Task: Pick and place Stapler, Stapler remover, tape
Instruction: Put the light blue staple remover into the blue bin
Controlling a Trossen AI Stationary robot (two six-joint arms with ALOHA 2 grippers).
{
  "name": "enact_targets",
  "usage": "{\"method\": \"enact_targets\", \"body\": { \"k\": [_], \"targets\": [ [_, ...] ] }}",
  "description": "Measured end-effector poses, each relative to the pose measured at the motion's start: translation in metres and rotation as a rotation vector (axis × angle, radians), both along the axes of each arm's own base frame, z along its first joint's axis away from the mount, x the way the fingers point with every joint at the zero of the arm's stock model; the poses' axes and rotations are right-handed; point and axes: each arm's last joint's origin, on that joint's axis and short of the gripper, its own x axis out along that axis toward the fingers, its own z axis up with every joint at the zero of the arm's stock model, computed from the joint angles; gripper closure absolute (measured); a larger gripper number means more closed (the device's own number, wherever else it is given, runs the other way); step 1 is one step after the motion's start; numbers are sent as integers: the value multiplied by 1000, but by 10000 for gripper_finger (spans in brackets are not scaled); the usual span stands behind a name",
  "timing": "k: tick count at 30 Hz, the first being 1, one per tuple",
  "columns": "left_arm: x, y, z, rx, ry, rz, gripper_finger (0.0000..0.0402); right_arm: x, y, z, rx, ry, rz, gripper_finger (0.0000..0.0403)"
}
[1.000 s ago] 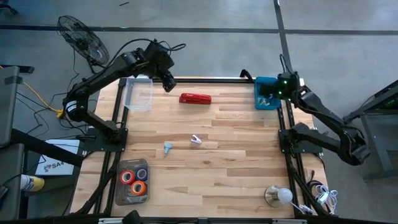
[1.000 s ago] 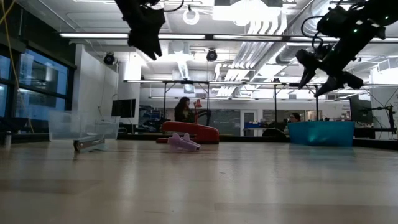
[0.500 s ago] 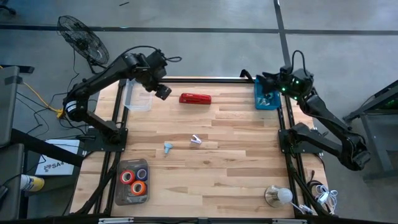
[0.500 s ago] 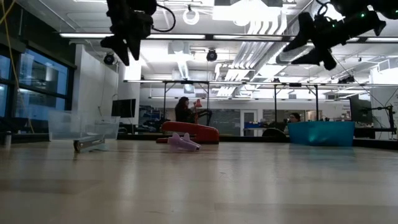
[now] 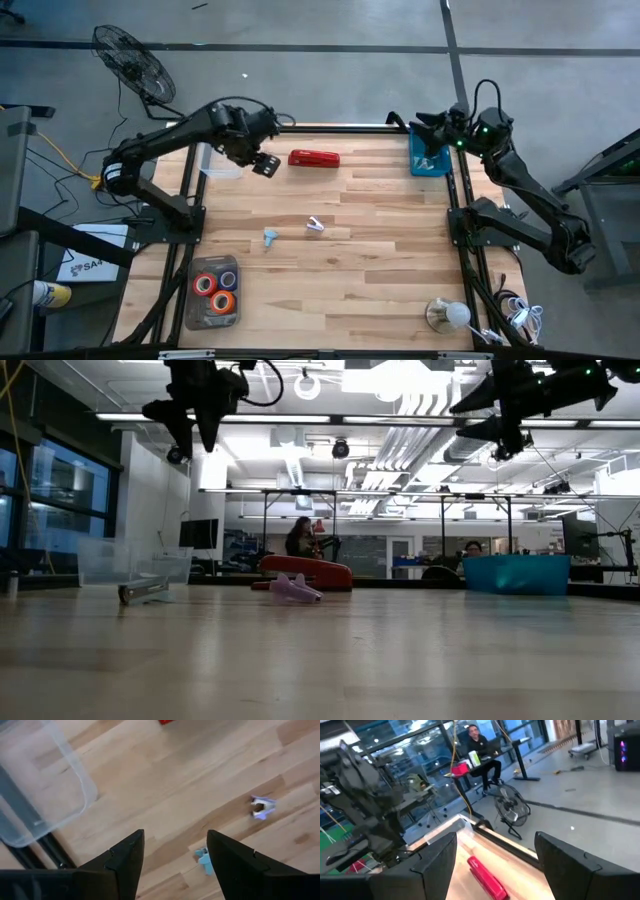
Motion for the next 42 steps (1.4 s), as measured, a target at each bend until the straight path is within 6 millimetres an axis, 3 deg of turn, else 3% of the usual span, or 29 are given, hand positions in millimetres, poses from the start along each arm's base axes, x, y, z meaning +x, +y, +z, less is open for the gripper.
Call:
{"method": "enact_targets", "body": {
  "k": [8,17,24,30,35,42],
  "targets": [
    [5,-25,-43,-122,113,53,191,-1,4,21,-86,22,39,144],
    [8,-60,-89,-257,188,140,190,-3,7,29,-98,53,69,144],
    [8,-85,-110,-263,208,209,144,-2,8,28,-82,60,108,144],
    [20,-96,-125,-310,79,188,89,-2,9,25,-59,78,115,144],
    [27,-105,-135,-289,-8,194,88,-2,9,23,-39,87,136,144],
    [21,-119,-150,-289,11,243,92,-2,10,22,-36,86,151,144]
  ]
}}
